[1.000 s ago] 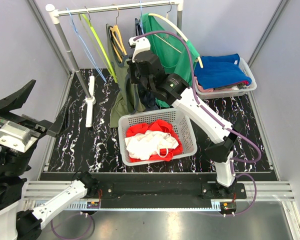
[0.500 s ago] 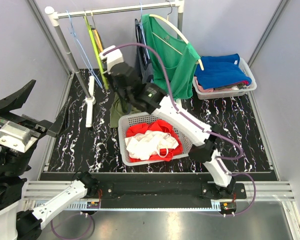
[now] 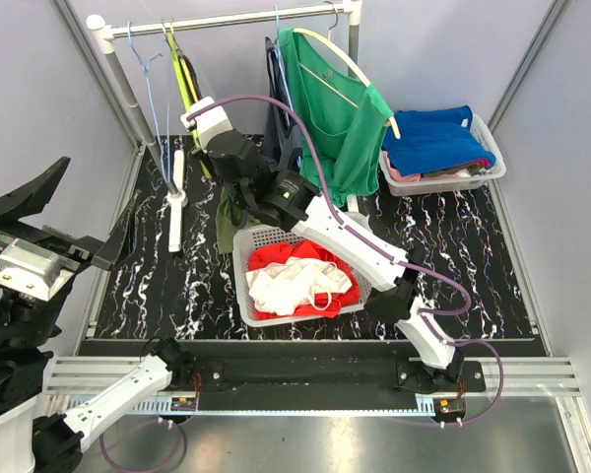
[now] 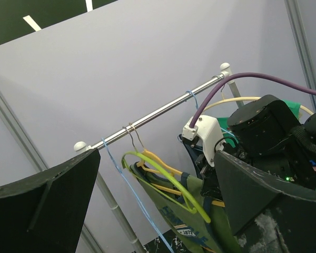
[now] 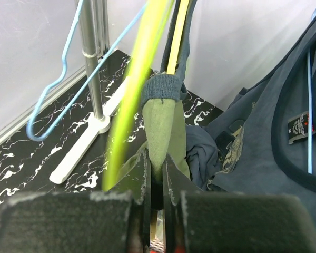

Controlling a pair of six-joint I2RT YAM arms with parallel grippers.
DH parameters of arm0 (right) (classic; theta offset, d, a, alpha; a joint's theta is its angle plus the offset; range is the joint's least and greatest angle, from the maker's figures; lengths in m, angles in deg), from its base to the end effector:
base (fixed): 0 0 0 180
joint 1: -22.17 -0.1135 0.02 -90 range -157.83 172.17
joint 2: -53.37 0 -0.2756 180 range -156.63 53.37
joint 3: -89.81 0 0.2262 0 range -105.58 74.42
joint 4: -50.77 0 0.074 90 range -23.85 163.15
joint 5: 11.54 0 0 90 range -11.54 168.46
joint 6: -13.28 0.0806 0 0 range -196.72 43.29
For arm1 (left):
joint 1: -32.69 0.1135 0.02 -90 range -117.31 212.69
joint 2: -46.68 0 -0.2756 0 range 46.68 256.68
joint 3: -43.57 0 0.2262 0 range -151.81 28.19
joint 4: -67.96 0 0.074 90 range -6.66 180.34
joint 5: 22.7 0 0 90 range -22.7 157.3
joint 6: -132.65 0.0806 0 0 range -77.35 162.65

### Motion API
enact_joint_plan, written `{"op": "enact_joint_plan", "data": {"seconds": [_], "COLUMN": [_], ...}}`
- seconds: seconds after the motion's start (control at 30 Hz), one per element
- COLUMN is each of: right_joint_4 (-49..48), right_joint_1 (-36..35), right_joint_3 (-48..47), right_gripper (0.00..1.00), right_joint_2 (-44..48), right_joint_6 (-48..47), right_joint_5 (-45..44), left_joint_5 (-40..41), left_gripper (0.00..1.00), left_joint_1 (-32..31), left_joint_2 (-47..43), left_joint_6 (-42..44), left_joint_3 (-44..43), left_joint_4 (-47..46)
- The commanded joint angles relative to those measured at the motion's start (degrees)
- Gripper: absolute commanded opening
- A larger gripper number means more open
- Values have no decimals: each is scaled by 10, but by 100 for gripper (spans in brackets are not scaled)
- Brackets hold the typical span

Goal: Remove the tank top from the hanger
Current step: Pick up the hanger from the clothesline.

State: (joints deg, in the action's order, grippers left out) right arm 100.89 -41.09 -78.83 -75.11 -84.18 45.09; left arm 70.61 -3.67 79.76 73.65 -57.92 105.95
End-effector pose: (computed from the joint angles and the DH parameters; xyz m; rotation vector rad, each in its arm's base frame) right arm 0.2662 0.4297 0.4507 -0.6231 1.6036 0.2136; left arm 0.0072 0.0005 0.5525 0.5329 0.8943 -0.0549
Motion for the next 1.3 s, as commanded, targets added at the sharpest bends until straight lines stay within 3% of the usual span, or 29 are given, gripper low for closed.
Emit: {"op": "enact_joint_plan", "data": {"seconds": [0.0,0.23,0.33,0.63,0.97,1.27], "right_joint_4": [-20,-46,-69,-92,-145,-169], "right_joint_1": [-18,-28,-34,-15,37,43], "right_joint_3": [-25,-12,15,20,147,176], "right_gripper": [0,0,0,0,0,0], "right_joint_2": [-4,-4,7,31,169,209], "right_joint_6": [-39,-91,-127,-113,-65,-99], "right_joint_5": [39,87,77,33,25,33], "left_joint_5": [-5,-1,2,9,6,2], "left_gripper": [99,99,99,99,99,99], "left_joint_1": [3,6,5,6,7,9], "left_joint_2": [-3,-6,-6,-9,-10,-9], "left_joint_6": [-3,-4,-2,2,0,0], "left_joint_3": [1,6,13,17,20,16], "left_joint_4": [-27,-27,-33,-34,-33,-32]}}
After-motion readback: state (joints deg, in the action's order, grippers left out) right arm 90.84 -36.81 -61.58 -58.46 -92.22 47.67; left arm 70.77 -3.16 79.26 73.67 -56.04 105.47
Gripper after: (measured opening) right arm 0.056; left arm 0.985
